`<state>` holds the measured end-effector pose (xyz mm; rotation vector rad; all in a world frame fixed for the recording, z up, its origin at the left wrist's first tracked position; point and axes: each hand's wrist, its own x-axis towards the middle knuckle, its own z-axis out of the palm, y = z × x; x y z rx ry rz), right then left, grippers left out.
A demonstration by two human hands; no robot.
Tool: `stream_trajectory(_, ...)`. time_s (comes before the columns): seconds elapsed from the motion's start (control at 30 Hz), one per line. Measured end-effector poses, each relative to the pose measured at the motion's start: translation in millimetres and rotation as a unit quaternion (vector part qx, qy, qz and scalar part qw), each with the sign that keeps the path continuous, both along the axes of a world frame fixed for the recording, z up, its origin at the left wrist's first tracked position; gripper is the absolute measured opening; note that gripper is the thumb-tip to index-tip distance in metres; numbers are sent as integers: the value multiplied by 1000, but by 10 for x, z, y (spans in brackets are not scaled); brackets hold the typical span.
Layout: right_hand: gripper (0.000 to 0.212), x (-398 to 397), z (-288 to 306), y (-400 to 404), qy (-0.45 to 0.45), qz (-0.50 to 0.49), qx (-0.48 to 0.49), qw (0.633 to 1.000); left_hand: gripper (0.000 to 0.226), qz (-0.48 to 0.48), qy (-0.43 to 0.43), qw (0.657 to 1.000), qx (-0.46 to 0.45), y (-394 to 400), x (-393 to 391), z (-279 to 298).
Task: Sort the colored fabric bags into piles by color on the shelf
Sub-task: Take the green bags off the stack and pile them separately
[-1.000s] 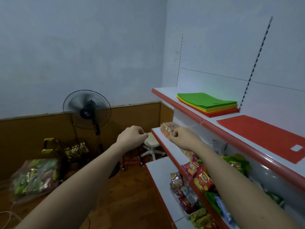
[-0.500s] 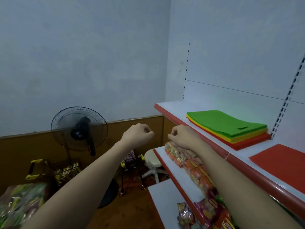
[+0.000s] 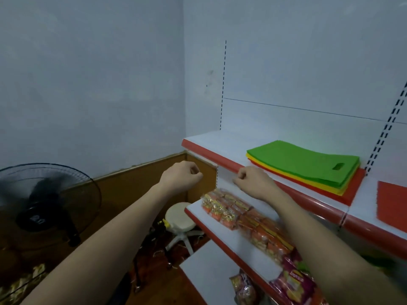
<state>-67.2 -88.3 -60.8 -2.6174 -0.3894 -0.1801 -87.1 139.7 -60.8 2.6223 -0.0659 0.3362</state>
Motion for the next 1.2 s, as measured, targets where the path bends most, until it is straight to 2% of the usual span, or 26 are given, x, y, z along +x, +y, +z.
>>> stream_trajectory(0.13,26,110,-71,-183,-64,-121,5,991,22,-43,-23,998,-36,-48,472,-27)
stream_trajectory(0.37,19,269,115,-828,-136,-287,-28,948,16,-125,-40,987,-94,-615,1424,37)
stream_trajectory(0.43,15,293,163,-1071,-157,-347,4,925,12,-138,-39,983,-115,-816,1666,41)
stream_trajectory(0.53,8,369,124,-1408,-222,-446,41,866,7,-170,-36,976,-131,-1087,2018,1)
stream_trajectory(0.6,13,443,56,-1581,-242,-488,66,836,16,-198,-37,970,-138,-1247,2239,-44)
stream_trajectory(0.7,22,521,-111,-1724,-225,-504,150,820,45,-224,-24,963,-149,-1473,2478,-153)
stream_trajectory(0.83,16,524,-339,-1738,-206,-513,208,807,45,-239,13,959,-153,-1627,2647,-330)
stream_trajectory(1.0,10,530,-441,-1817,-256,-502,197,802,70,-248,30,952,-175,-1635,2750,-399)
stream_trajectory(1.1,7,536,-512,-1874,-290,-501,175,796,70,-246,12,956,-159,-1640,2740,-441)
stream_trajectory(1.2,13,533,-553,-1900,-313,-509,143,789,64,-240,-12,961,-138,-1646,2737,-476)
